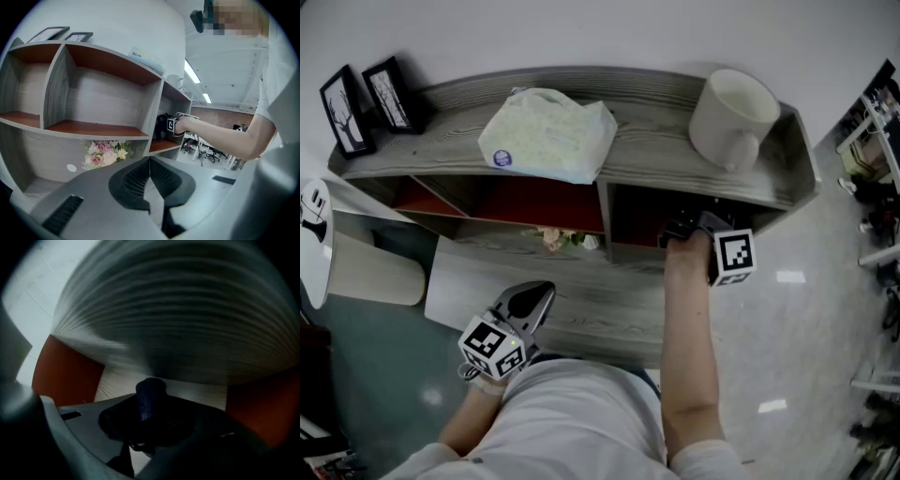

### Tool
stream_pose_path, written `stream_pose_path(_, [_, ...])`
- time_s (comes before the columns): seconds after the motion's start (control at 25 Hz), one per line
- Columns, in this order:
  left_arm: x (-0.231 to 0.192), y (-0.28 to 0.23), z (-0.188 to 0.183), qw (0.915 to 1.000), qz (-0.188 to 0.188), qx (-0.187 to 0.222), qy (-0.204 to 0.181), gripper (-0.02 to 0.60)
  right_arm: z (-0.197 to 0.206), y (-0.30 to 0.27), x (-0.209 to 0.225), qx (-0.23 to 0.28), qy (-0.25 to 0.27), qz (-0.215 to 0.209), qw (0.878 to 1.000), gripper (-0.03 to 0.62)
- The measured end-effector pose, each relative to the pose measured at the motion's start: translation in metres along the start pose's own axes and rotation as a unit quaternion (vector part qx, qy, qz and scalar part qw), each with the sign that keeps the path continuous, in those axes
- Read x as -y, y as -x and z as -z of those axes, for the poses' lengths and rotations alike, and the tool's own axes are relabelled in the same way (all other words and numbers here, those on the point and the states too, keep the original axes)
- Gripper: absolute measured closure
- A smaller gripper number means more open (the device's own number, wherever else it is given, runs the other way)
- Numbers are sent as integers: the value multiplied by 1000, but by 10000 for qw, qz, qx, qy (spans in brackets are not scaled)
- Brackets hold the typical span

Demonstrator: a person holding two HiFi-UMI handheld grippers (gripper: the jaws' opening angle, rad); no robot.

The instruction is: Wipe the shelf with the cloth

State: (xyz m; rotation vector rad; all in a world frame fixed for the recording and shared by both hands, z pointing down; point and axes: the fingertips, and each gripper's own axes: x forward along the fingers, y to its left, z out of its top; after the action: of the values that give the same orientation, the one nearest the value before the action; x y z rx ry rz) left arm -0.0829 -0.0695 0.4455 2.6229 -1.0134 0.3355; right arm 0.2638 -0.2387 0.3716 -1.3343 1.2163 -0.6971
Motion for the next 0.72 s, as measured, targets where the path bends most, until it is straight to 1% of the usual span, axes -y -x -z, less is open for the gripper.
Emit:
stream_pose_path(0.16, [2,-2,2,10000,48,-15,24,566,26,4,14,-450,65,160,9988,505])
stream_pose_path(0.36, [3,-1,4,10000,54,-8,55,566,73,10,19,-1256,89,188,9919,505])
stream_pose_path(0.52, [1,4,6,9999,17,-15,107,566,103,15,10,-1959,213,-40,9804,505])
stream_pose_path(0.72, [3,6,9,9999,41,21,160,566,119,26,-13,-2367,585,-558,9682,505])
